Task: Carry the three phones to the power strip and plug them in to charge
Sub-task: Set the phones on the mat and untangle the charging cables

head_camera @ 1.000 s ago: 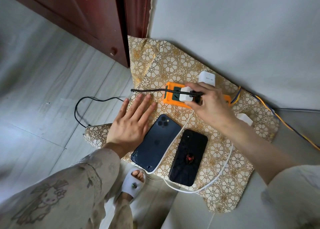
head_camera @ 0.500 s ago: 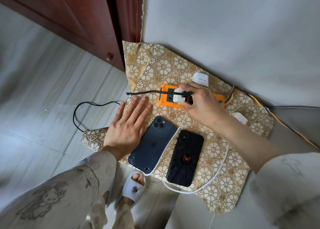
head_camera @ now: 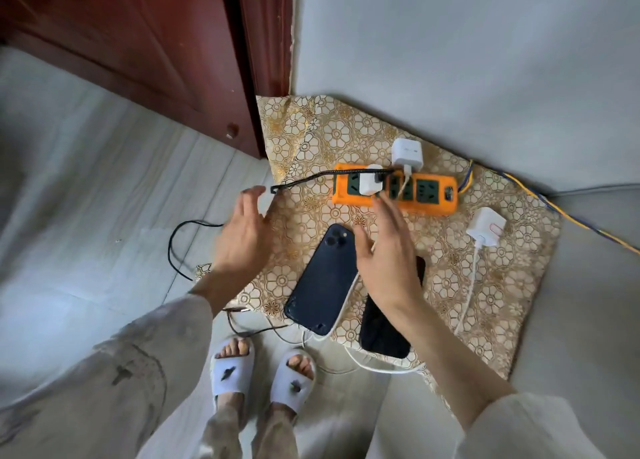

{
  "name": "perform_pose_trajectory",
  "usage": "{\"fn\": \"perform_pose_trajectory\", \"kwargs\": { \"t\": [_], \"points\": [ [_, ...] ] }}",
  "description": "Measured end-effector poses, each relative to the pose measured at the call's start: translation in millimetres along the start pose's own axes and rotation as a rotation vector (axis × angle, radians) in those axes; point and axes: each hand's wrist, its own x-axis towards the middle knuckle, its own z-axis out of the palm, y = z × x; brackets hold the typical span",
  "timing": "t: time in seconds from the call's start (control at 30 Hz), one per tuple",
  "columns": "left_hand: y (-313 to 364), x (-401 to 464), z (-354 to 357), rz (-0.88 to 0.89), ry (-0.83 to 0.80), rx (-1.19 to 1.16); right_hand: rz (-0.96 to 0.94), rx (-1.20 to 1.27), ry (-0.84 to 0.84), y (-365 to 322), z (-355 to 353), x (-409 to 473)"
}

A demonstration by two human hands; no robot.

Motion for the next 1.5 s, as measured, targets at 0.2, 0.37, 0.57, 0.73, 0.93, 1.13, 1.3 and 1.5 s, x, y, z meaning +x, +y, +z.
{"fn": "perform_pose_trajectory", "kwargs": {
  "t": [0.2, 0.37, 0.57, 0.73, 0.93, 1.13, 1.3, 1.5],
  "points": [
    [0.3, 35.2, -12.8, -0.132, -0.387, -0.039, -0.088, -0.158, -0.302, -4.9, 12.7, -7.5],
    [-1.4, 8.6, -44.3, -0.098, -0.315, 0.053, -0.021, -0.121, -0.372, -18.1, 15.3, -23.5],
    [47.1, 4.2, -103.8, -0.247, -0.264, -0.37, 0.187, 0.386, -0.547, -51.4, 15.1, -31.9],
    [104.7, 2.8, -139.3, -0.309, -0.383, -0.838, 0.248, 0.758, -0.638, -84.4, 12.1, -47.0],
    [117.8, -7.7, -158.3, -0.331, -0.358, -1.05, 0.325, 0.878, -0.469, -97.2, -12.7, -62.2],
    [92.6, -68.8, -154.0, -0.087, -0.61, -0.359, 0.464, 1.216, -0.383, -93.9, -66.6, -78.7],
    [89.3, -141.3, -156.4, -0.009, -0.668, -0.117, 0.483, 1.437, -0.391, -107.7, -117.1, -88.5],
    [141.0, -150.0, -213.1, 0.078, -0.357, -0.051, 0.486, 1.47, -0.368, -128.3, -161.2, -118.4]
  ]
}}
